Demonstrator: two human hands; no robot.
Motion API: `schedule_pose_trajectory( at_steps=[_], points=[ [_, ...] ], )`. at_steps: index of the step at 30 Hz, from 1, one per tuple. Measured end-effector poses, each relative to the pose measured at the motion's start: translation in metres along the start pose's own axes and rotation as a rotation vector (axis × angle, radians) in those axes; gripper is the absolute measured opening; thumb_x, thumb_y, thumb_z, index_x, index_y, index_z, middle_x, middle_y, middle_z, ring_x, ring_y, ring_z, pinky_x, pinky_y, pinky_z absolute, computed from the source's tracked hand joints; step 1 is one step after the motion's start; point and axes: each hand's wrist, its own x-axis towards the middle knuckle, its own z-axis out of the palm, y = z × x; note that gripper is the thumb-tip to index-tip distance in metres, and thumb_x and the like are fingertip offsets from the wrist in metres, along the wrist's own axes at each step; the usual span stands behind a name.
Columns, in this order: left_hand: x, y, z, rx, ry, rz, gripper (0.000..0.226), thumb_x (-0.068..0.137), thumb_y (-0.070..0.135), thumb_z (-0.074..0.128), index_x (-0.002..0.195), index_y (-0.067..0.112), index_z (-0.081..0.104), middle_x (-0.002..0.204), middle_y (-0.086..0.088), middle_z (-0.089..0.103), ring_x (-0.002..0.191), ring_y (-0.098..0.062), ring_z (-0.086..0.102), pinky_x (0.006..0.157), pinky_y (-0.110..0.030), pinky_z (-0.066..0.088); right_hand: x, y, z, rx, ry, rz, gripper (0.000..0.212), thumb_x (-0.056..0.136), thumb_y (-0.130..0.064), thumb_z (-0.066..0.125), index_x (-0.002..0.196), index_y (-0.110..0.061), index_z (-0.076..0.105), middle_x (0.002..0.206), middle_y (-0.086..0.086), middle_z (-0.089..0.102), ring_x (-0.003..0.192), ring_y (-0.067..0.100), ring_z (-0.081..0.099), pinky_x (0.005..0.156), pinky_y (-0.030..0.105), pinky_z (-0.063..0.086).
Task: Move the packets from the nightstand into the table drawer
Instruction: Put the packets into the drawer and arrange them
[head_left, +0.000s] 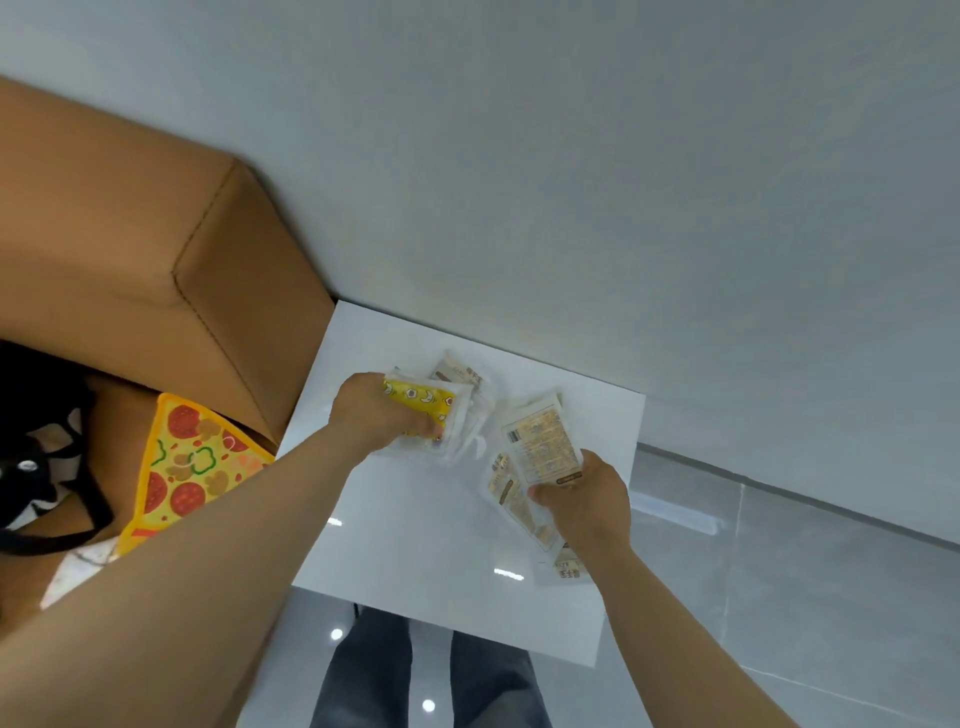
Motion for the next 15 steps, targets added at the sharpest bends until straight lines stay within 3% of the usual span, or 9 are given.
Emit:
schedule_pose_trajectory(
  at_steps=[6, 10, 13, 15],
  points=[
    [-0.070, 0.012, -0.043, -0.094, 0.021, 0.060, 0.032, 0.057, 0.023, 0.090, 0.074, 0.021, 0.063, 0.083, -0.001, 0.064, 0.079, -0.018, 0.059, 0.064, -0.025, 0.046, -0.055, -0.022, -0.040, 0.036, 0.103, -0.085, 0.012, 0.076, -0.019, 0.071, 0.085, -0.020, 0.061, 0.078, -0.005, 0.066, 0.069, 0.013, 0.064, 0.060, 0.030, 0.054],
    [-0.120, 0.024, -0.069, -0.068, 0.043, 0.147, 0.033, 0.061, 0.025, 0.087, 0.085, 0.010, 0.071, 0.086, -0.008, 0.069, 0.084, -0.025, 0.065, 0.074, -0.034, 0.053, -0.100, -0.039, -0.069, 0.076, 0.197, -0.153, 0.011, 0.077, -0.022, 0.072, 0.081, -0.018, 0.062, 0.072, -0.003, 0.066, 0.063, 0.012, 0.063, 0.051, 0.023, 0.047],
    [-0.162, 0.039, -0.087, -0.159, 0.040, 0.200, 0.028, 0.058, 0.023, 0.089, 0.076, 0.018, 0.068, 0.076, 0.000, 0.067, 0.070, -0.016, 0.062, 0.058, -0.025, 0.047, -0.140, -0.051, -0.096, 0.189, 0.267, -0.158, 0.015, 0.075, -0.017, 0.075, 0.082, -0.022, 0.062, 0.073, -0.008, 0.067, 0.066, 0.011, 0.063, 0.052, 0.023, 0.046],
    [-0.192, 0.052, -0.097, -0.224, 0.020, 0.255, 0.028, 0.055, 0.019, 0.090, 0.071, 0.022, 0.068, 0.071, 0.005, 0.067, 0.067, -0.013, 0.062, 0.056, -0.023, 0.046, -0.171, -0.057, -0.116, 0.275, 0.329, -0.159, 0.019, 0.074, -0.015, 0.076, 0.082, -0.026, 0.062, 0.074, -0.013, 0.066, 0.068, 0.004, 0.062, 0.052, 0.020, 0.043]
  ],
)
